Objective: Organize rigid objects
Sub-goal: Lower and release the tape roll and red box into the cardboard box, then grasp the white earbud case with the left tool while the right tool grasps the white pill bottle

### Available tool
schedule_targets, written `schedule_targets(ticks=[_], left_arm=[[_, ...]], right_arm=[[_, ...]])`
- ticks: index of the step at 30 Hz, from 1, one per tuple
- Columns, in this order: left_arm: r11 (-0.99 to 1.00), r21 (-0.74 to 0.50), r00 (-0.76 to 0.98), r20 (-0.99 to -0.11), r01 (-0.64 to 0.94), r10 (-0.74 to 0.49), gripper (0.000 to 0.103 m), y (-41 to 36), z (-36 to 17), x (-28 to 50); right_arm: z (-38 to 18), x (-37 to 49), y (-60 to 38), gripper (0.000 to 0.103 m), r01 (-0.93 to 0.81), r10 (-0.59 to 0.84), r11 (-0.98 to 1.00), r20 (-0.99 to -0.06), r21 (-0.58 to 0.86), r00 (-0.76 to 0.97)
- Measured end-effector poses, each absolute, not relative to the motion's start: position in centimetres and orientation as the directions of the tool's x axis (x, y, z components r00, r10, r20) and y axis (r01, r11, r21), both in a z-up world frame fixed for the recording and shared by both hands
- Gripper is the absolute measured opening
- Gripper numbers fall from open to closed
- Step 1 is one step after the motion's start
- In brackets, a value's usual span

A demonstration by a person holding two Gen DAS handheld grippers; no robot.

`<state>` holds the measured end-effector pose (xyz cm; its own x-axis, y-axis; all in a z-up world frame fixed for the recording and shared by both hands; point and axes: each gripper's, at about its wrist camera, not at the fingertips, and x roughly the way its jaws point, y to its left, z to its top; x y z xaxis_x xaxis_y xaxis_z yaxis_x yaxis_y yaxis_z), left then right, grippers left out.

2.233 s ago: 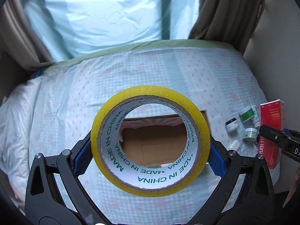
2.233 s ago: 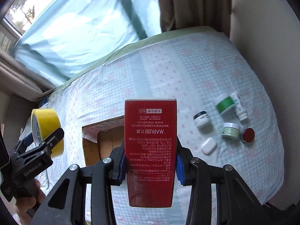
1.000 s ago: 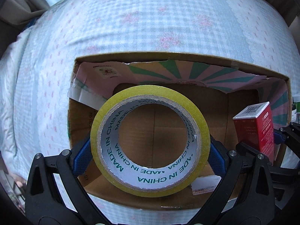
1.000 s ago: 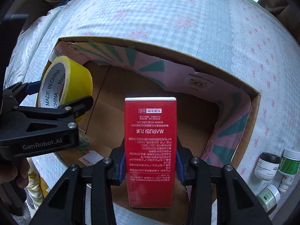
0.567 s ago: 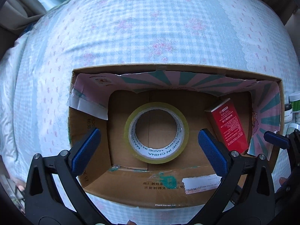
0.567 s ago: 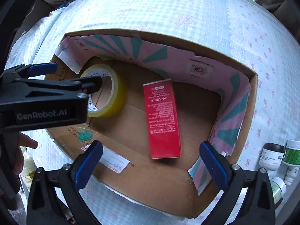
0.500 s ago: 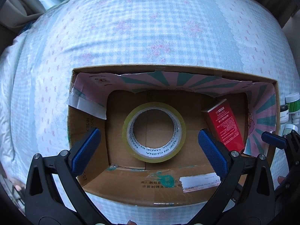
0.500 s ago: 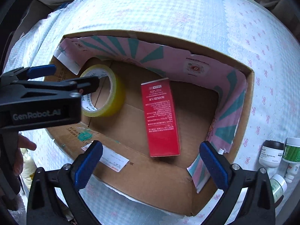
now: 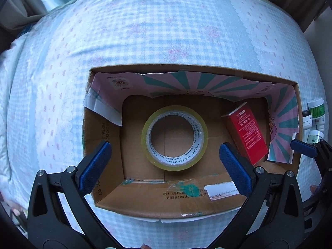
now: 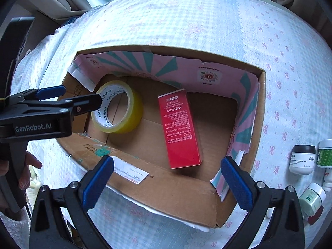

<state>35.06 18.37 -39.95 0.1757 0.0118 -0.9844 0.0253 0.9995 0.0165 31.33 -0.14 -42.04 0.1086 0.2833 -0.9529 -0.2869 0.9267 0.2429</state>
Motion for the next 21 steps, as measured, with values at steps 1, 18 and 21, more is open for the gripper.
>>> schedule_targets(ticks=[1, 18, 21], left_arm=[[1.000, 0.012, 0.178, -0.984, 0.023, 0.008, 0.103, 18.4, -39.6, 34.8], [0.997, -0.046, 0.369, -0.927, 0.057, -0.063, 0.103, 15.8, -24.2, 25.6], [0.993, -0.046, 0.415, -0.906, 0.108, -0.087, 0.103, 13.9, -21.7, 23.9]], right_arm=[[-41.7, 31.1, -0.3, 0.103, -0.287, 0.278, 0.928, -0.954, 0.236, 0.115], [-27.3, 22.5, -4.6, 0.103, -0.152, 0.155, 0.982, -0.937, 0.112, 0.313], [-25.1, 20.5, -6.9, 0.103, -0.090, 0.119, 0.992, -0.932, 0.093, 0.343]])
